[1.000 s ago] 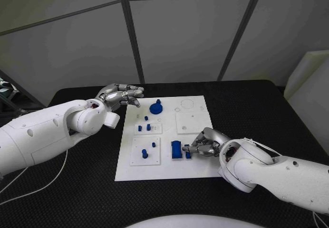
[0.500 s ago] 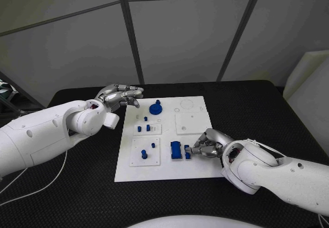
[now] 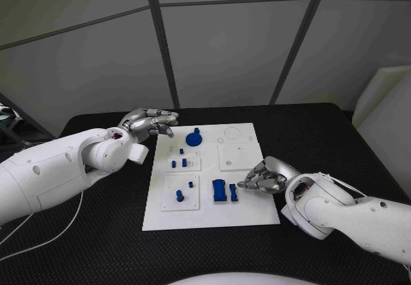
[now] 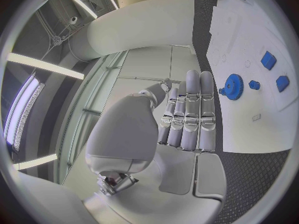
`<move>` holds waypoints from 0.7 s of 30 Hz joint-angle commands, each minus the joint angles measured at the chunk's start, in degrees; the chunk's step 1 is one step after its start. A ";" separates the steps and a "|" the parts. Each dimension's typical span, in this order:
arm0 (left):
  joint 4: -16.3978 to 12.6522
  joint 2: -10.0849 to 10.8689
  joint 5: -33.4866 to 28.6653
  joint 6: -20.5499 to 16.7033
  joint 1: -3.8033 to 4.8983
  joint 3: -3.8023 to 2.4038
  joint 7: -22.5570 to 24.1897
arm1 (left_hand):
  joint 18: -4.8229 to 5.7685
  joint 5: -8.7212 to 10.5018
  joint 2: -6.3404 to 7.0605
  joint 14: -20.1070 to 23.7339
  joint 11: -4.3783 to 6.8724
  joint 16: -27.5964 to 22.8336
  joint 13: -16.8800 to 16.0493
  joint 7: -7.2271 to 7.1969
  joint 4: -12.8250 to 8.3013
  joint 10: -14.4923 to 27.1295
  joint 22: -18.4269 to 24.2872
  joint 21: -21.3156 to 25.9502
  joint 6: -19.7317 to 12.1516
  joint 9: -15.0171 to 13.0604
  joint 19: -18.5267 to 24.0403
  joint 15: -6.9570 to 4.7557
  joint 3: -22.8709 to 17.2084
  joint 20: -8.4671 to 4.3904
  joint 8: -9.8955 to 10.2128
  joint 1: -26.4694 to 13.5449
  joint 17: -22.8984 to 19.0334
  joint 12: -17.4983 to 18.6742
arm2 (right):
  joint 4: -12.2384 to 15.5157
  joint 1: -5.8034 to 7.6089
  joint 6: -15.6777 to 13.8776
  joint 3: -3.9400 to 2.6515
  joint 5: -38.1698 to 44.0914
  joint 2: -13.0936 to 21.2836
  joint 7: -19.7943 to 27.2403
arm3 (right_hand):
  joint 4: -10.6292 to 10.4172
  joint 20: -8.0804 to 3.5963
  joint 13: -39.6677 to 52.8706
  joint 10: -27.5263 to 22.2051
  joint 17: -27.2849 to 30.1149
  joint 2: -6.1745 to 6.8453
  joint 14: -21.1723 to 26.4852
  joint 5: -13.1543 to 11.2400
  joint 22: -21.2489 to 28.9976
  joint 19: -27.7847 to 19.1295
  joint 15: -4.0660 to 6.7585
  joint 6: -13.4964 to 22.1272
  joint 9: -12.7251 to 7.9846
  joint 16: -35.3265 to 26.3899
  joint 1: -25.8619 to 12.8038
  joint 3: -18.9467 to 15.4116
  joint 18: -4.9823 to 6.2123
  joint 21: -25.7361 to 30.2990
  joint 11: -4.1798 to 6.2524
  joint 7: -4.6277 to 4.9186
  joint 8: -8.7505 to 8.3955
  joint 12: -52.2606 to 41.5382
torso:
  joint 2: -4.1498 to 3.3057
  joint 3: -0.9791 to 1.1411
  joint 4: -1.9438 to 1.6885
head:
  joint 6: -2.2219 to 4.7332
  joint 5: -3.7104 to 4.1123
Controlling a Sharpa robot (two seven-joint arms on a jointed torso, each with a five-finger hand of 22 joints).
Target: Assemble the parts on the task board
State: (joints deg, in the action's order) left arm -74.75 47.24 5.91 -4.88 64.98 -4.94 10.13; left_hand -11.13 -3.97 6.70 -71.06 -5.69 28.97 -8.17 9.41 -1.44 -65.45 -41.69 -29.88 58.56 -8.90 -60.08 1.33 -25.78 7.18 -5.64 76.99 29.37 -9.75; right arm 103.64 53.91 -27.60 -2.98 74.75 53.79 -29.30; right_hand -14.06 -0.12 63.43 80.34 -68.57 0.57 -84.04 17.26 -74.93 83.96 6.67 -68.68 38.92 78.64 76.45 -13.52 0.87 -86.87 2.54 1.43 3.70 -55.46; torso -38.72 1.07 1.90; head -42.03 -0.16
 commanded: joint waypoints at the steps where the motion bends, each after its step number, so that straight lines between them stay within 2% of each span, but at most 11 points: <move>1: 0.11 -0.04 0.05 0.10 0.04 -0.04 0.49 | 0.72 0.23 -0.39 -0.23 -0.12 -0.33 -0.07 0.27 -0.37 0.36 0.09 0.37 0.24 -0.07 -0.12 0.03 0.02 0.09 0.24 0.09 -0.07 -0.27 | -2.55 1.14 -3.82 -0.65 -16.32 0.32 15.79 | 0.72 0.59 -5.41 -3.17 4.91 -0.55 -0.33 0.62 -10.06 2.02 -0.92 2.93 -0.76 -3.36 1.48 0.13 1.18 4.64 -0.52 0.81 -0.14 7.31 | 0.34 -0.18 0.07 | 0.25 0.26; 3: 0.20 -0.06 0.04 0.04 0.03 -0.04 0.83 | 0.73 0.24 -0.41 -0.27 -0.13 -0.40 -0.08 0.28 -0.39 0.36 0.11 0.42 0.25 -0.09 -0.16 0.04 0.07 0.09 0.26 0.04 -0.07 -0.28 | -4.79 2.20 -3.50 -0.92 -25.61 0.20 22.49 | 1.80 1.35 -13.79 -7.99 12.77 -1.35 2.02 1.15 -5.05 -2.02 -1.56 5.46 -1.81 -9.25 3.52 0.70 2.97 12.52 -1.43 1.68 -0.05 18.51 | 0.57 -0.29 0.10 | 0.45 0.44; 5: 0.29 -0.09 0.03 -0.03 0.02 -0.04 1.27 | 0.74 0.27 -0.41 -0.28 -0.15 -0.44 -0.09 0.29 -0.33 0.35 0.12 0.45 0.27 -0.10 -0.16 0.06 0.12 0.11 0.27 -0.06 -0.07 -0.29 | -6.82 3.06 -2.63 -1.06 -32.06 -0.13 27.17 | 2.38 1.93 -17.47 -10.42 21.43 -1.78 4.64 1.36 0.90 -6.51 -2.26 6.47 -2.72 -16.51 4.48 0.67 4.94 21.79 -2.11 2.27 -0.12 23.13 | 0.83 -0.38 0.15 | 0.54 0.58; 7: 0.44 -0.13 -0.35 -0.24 -0.01 -0.04 2.06 | 0.77 0.35 -0.40 -0.23 -0.15 -0.55 -0.11 0.24 -0.21 0.32 0.18 0.56 0.28 -0.12 -0.13 0.11 0.24 0.14 0.28 -0.29 -0.08 -0.31 | -9.71 4.10 -1.23 -1.17 -39.00 -0.98 31.85 | 2.82 2.79 -20.72 -12.91 33.30 -2.02 9.23 1.18 10.34 -13.68 -3.29 7.71 -4.07 -27.53 5.58 0.54 7.51 36.45 -2.96 3.20 -0.11 26.92 | 1.21 -0.57 0.21 | 0.70 0.74; 8: 0.57 -0.19 -0.79 -0.41 -0.03 -0.04 2.55 | 0.78 0.38 -0.41 -0.07 -0.13 -0.73 -0.12 0.16 -0.14 0.30 0.25 0.70 0.30 -0.14 -0.03 0.14 0.30 0.17 0.29 -0.42 -0.12 -0.32 | -11.25 4.56 -0.40 -1.21 -42.00 -1.56 33.80 | 2.90 3.44 -23.18 -14.57 36.86 -2.30 11.34 1.09 16.30 -18.11 -3.99 8.58 -5.16 -32.21 6.24 0.47 8.81 45.59 -3.83 3.83 -0.13 29.64 | 1.34 -0.64 0.27 | 0.94 0.85; 9: 0.69 -0.27 -1.22 -0.55 -0.05 -0.03 3.00 | 0.79 0.40 -0.44 0.26 -0.10 -1.07 -0.12 0.07 -0.08 0.30 0.38 0.96 0.31 -0.17 0.17 0.19 0.33 0.21 0.31 -0.53 -0.22 -0.32 | -12.49 4.87 0.30 -1.23 -44.13 -2.06 35.21 | 3.03 4.13 -25.77 -16.20 38.23 -2.32 12.99 1.01 19.94 -20.76 -4.91 9.53 -6.37 -35.32 7.00 0.32 9.27 51.05 -4.58 4.54 -0.24 32.41 | 1.66 -0.78 0.37 | 1.08 0.87; 12: 1.47 -0.72 -2.98 -1.08 -0.18 -0.02 5.08 | 1.14 0.50 -0.58 4.13 -0.45 -5.21 0.18 -0.09 0.29 0.75 1.92 3.95 0.26 -0.30 3.29 1.04 0.19 0.83 0.45 -0.99 -1.87 0.05 | -17.35 5.64 3.28 -1.30 -50.21 -4.47 39.61 | 3.18 6.31 -32.73 -19.44 42.48 -2.97 18.55 0.88 25.23 -24.93 -7.71 10.90 -9.79 -43.98 8.75 0.14 8.77 58.62 -6.87 6.24 -0.26 39.09 | 2.40 -1.12 0.58 | 1.77 1.02; 13: 1.73 -0.89 -3.51 -1.23 -0.22 0.00 5.69 | 1.45 0.53 -0.52 6.17 -0.74 -7.51 0.52 -0.09 0.46 1.20 2.83 5.62 0.08 -0.30 5.06 1.69 0.06 1.28 0.58 -1.18 -2.84 0.42 | -18.74 5.76 4.11 -1.32 -51.56 -5.28 40.59 | 3.23 6.88 -34.33 -19.49 43.67 -3.32 19.89 0.82 26.65 -26.05 -8.31 10.96 -10.66 -46.11 9.14 0.15 8.64 60.60 -7.33 6.64 -0.21 40.30 | 2.56 -1.18 0.64 | 2.02 1.01; 15: 2.62 -1.44 -5.00 -1.98 -0.40 0.05 7.55 | 2.04 0.61 -0.53 9.80 -1.47 -12.22 1.45 0.05 0.82 2.09 5.13 9.53 -0.65 -0.14 8.97 3.36 -0.35 2.22 1.03 -1.42 -4.91 1.19 | -23.10 6.09 6.54 -1.37 -55.23 -7.95 43.10 | 3.80 8.97 -40.35 -19.82 48.65 -3.81 24.57 0.59 32.20 -29.68 -10.75 11.65 -14.44 -54.09 10.17 -0.34 8.30 67.86 -9.26 7.47 -0.25 44.57 | 3.25 -1.37 1.01 | 3.00 0.82; 19: 5.23 -3.59 -7.54 -4.74 -0.90 0.13 10.47 | 2.21 0.59 -0.32 14.40 -1.65 -20.45 3.81 -0.25 1.56 3.44 10.84 17.50 -1.80 0.56 15.79 5.00 -0.73 4.43 1.55 -1.83 -9.45 2.14 | -30.52 6.42 10.10 -1.41 -59.69 -12.75 46.01 | 5.20 11.05 -46.38 -20.24 53.84 -4.91 27.48 0.26 37.49 -31.70 -12.97 11.81 -18.48 -61.79 10.99 -0.69 8.06 73.96 -10.01 6.94 -0.19 48.53 | 4.03 -1.53 1.22 | 4.85 0.47; 21: 6.70 -4.94 -8.78 -6.47 -1.33 0.15 11.64 | 2.16 0.59 -0.12 16.57 -1.49 -23.19 4.50 -0.55 1.90 4.43 12.84 19.97 -2.40 1.05 17.80 5.11 -0.60 5.54 1.70 -2.04 -11.32 2.62 | -33.85 6.49 11.45 -1.43 -61.08 -14.96 46.93 | 5.86 11.60 -48.69 -20.05 55.77 -5.38 27.54 0.17 39.98 -33.33 -13.21 11.93 -20.23 -64.40 10.82 -1.02 8.30 76.89 -10.02 7.02 -0.11 49.84 | 4.35 -1.61 1.23 | 5.63 -0.12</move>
State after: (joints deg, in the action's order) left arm -68.73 42.86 1.29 -7.60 63.80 -4.81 16.76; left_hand -8.14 -3.30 6.60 -54.95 -7.19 6.44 -3.87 8.73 0.17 -61.23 -29.33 -10.52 56.42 -7.96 -42.83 6.39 -26.24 12.51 -4.19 75.24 18.47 -7.24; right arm 71.31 60.26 -21.56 -4.38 21.62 39.56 11.32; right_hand -8.48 11.39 15.36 60.29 -13.31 -4.34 -56.67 17.64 -35.58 51.08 -6.57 -57.06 19.14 14.95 87.39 -14.58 9.38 -10.73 -7.18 8.60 3.71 -6.00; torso -35.20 -0.32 2.95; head -37.25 0.20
